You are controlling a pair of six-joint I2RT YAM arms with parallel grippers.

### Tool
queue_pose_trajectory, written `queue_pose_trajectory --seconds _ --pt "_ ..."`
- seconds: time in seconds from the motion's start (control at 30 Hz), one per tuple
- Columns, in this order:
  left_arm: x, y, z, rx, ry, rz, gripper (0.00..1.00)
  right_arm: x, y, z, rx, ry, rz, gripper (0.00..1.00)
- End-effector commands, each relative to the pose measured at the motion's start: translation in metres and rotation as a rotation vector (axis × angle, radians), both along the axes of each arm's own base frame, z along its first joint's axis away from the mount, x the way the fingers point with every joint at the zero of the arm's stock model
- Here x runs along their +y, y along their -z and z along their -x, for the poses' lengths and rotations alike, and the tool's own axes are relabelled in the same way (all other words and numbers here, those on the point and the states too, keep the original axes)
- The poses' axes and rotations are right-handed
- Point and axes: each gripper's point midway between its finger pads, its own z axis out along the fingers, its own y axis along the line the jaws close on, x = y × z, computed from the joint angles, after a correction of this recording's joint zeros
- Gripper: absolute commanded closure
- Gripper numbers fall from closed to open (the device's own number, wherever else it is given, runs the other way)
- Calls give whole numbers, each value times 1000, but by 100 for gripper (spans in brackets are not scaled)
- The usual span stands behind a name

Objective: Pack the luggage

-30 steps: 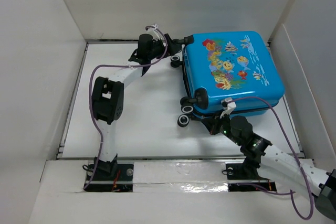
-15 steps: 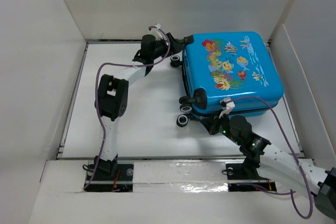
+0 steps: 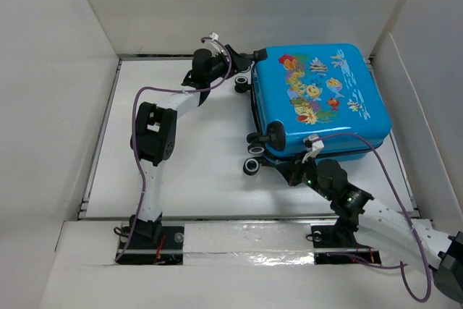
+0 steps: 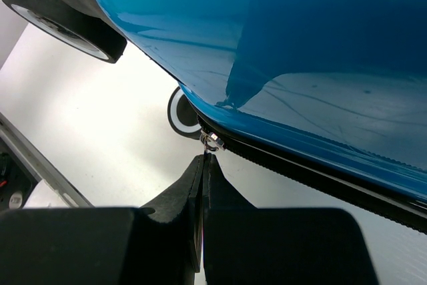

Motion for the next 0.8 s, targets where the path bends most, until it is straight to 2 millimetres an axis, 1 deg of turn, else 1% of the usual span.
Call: queue_pose_trajectory --seconds 0.0,0.03,0.07,0.1,0.13,0.17,0.2,0.23,0.27,0.3,0.33,0.4,0.43,0.47,0.5,0.53,0.57,0.6,0.63,0.67,0.7,0.73,0.77 --pt "-9 -49 -3 -123 30 89 67 18 -52 6 -106 -83 -149 100" --pt "-7 -53 -3 -133 22 93 78 17 -50 5 -103 -72 -146 100" --pt "-6 -56 -3 -142 15 94 100 16 -49 5 -103 -67 -149 100" --pt "-4 -58 -3 -145 4 91 100 15 -49 5 -102 -64 -147 100" --pt "6 -61 -4 -155 -32 82 100 14 -49 6 -104 -63 -148 100" --pt "9 -64 -3 -170 -46 78 100 14 -49 6 -104 -63 -148 100" --pt "17 -66 -4 -179 -69 73 100 10 -48 3 -104 -36 -142 100" --pt "29 -69 -2 -199 -99 53 100 7 -52 1 -115 -24 -150 100" --pt "33 -69 3 -205 -106 47 100 4 -54 -2 -126 -13 -148 100" --pt "44 -72 4 -219 -129 43 100 1 -54 -3 -128 -5 -139 100" --pt "58 -72 16 -231 -160 41 100 -2 -56 -4 -134 -1 -136 100" --pt "82 -72 28 -239 -217 54 100 -11 -65 -10 -164 16 -122 100" --pt "97 -70 47 -254 -251 72 100 -12 -70 -10 -177 1 -124 100" --pt "106 -66 56 -240 -269 94 100 -13 -72 -13 -183 3 -120 100" --pt "110 -65 66 -243 -278 107 100 -19 -82 -21 -212 21 -114 100" --pt "120 -61 85 -251 -304 118 100 -19 -85 -22 -221 10 -111 100" --pt "125 -56 95 -245 -318 122 100 -21 -83 -30 -216 20 -90 100" --pt "129 -55 104 -239 -330 139 100 -22 -97 -36 -241 24 -102 100" --pt "136 -41 125 -212 -339 139 100 -27 -102 -44 -252 36 -102 100" --pt "139 -41 135 -226 -340 158 100 -29 -105 -51 -259 44 -105 100" --pt "135 -38 147 -215 -328 169 100 -29 -107 -61 -265 47 -107 100" --pt "137 -26 167 -192 -332 163 100 -36 -117 -71 -282 53 -114 100" --pt "136 -21 177 -184 -326 159 100 -38 -120 -78 -282 55 -118 100"
